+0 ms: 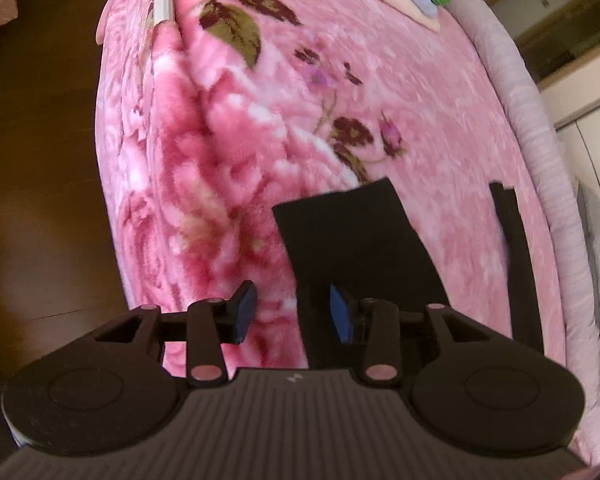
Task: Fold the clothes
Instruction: 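Smooth the trouser legs with the left gripper while the right gripper holds the waistband, then release the trousers and lift both open grippers away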
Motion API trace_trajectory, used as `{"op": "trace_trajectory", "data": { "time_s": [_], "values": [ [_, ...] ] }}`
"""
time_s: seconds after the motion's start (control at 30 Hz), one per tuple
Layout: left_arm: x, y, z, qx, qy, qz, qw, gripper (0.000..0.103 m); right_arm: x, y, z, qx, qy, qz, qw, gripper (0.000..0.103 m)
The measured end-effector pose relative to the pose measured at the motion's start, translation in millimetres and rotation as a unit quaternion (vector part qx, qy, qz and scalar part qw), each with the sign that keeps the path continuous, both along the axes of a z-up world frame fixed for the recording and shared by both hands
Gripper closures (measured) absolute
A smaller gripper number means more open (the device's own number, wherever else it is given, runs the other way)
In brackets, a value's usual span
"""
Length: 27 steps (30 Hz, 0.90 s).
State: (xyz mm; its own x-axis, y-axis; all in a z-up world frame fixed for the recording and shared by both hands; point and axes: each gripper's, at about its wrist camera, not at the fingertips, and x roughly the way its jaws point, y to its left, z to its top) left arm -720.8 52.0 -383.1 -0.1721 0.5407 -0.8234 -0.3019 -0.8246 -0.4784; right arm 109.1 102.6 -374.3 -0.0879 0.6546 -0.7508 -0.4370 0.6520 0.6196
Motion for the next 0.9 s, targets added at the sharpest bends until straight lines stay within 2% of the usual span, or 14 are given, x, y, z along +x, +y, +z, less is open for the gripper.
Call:
{"op": "trace_trajectory", "data": {
  "time_s": [0.1, 0.13, 0.2, 0.37, 0.4, 0.43, 0.47, 0.6, 0.63, 0.73, 0.77, 0.8, 0.87, 0.9],
  "values": [
    [-2, 15, 2, 0.006, 0.030, -0.011, 0.9995, 0.067, 0, 5, -2, 0.013, 0.000, -0.003, 1.000, 0.037],
    [-3, 19, 4, 0.006, 0.041, -0.023, 0.9989, 0.081, 1, 7, -3, 0.017, 0.000, -0.005, 1.000, 0.037],
    [-9, 24, 6, 0.013, 0.050, -0.045, 0.9977, 0.100, 2, 11, -5, 0.018, 0.002, -0.010, 1.000, 0.037],
    [-15, 37, 25, 0.034, 0.091, -0.098, 0.9904, 0.100, 3, 20, -4, 0.014, -0.005, -0.010, 1.000, 0.038],
    [-15, 40, 30, 0.038, 0.100, -0.109, 0.9883, 0.100, 2, 21, -2, 0.005, -0.018, -0.003, 1.000, 0.062],
    [-16, 43, 33, 0.043, 0.106, -0.115, 0.9868, 0.100, 2, 22, -1, -0.005, -0.030, 0.003, 1.000, 0.100],
    [-18, 45, 36, 0.048, 0.112, -0.120, 0.9852, 0.100, 1, 21, 2, -0.008, -0.043, 0.008, 0.999, 0.102],
    [-21, 50, 39, 0.047, 0.139, -0.142, 0.9790, 0.100, -1, 0, 25, 0.031, -0.084, -0.002, 0.996, 0.103],
    [-19, 51, 32, 0.028, 0.141, -0.152, 0.9778, 0.099, -1, -6, 26, 0.027, -0.086, -0.007, 0.996, 0.103],
    [-9, 50, 10, -0.043, 0.167, -0.191, 0.9663, 0.094, 5, -10, 8, -0.027, -0.059, -0.010, 0.998, 0.102],
    [-6, 47, 11, -0.045, 0.182, -0.197, 0.9625, 0.092, 6, -10, 3, -0.046, -0.046, -0.007, 0.998, 0.102],
    [-5, 43, 15, -0.048, 0.181, -0.191, 0.9636, 0.090, 7, -10, 1, -0.062, -0.042, -0.002, 0.997, 0.101],
    [-6, 33, 25, -0.056, 0.186, -0.170, 0.9662, 0.089, 1, -8, 17, -0.077, -0.085, 0.029, 0.993, 0.092],
    [-7, 26, 31, -0.061, 0.190, -0.155, 0.9674, 0.090, -3, -7, 27, -0.090, -0.126, 0.044, 0.987, 0.087]
  ]
}}
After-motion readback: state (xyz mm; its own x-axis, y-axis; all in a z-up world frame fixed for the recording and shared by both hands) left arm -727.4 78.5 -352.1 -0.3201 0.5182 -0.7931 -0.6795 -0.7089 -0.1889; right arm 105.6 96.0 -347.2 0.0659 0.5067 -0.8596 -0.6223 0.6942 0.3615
